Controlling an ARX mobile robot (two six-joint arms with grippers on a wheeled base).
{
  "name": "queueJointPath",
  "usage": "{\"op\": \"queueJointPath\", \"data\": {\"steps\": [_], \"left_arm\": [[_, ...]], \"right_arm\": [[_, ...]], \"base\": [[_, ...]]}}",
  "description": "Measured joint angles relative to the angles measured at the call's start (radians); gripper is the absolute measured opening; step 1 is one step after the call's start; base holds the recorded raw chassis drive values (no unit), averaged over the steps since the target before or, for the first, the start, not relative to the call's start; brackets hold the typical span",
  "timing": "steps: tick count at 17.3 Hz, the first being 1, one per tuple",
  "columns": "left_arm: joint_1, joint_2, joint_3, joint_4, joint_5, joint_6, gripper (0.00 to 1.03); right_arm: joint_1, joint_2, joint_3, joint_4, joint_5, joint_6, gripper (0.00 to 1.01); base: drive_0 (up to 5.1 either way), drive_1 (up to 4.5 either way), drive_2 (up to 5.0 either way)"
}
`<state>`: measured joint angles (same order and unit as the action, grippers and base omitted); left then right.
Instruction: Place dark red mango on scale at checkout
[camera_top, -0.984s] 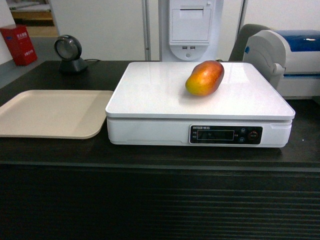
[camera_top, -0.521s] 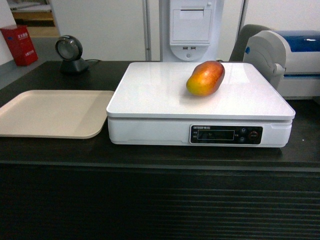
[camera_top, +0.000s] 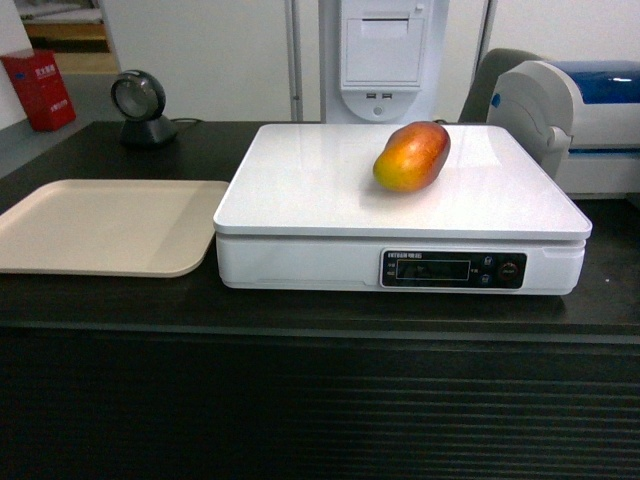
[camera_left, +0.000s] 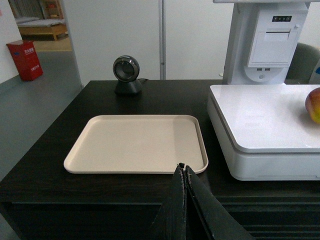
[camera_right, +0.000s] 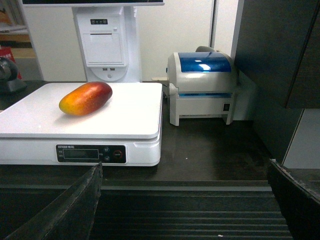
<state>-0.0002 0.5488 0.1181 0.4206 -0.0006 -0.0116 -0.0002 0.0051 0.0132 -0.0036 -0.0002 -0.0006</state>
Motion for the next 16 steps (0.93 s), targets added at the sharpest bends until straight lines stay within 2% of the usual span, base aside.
{"op": "queueJointPath", "data": {"steps": [10,16], "left_arm": [[0.0,-0.245,-0.109,-0.129,0.001,0.0,0.02],[0.0,-0.379,-0.109,-0.249,0.0,0.0,0.02]], "right_arm": [[0.0,0.0,0.0,0.0,0.0,0.0,0.98],[0.0,0.0,0.0,0.0,0.0,0.0,0.98]], "base": [[0.0,0.0,0.0],[0.0,0.0,0.0]]}}
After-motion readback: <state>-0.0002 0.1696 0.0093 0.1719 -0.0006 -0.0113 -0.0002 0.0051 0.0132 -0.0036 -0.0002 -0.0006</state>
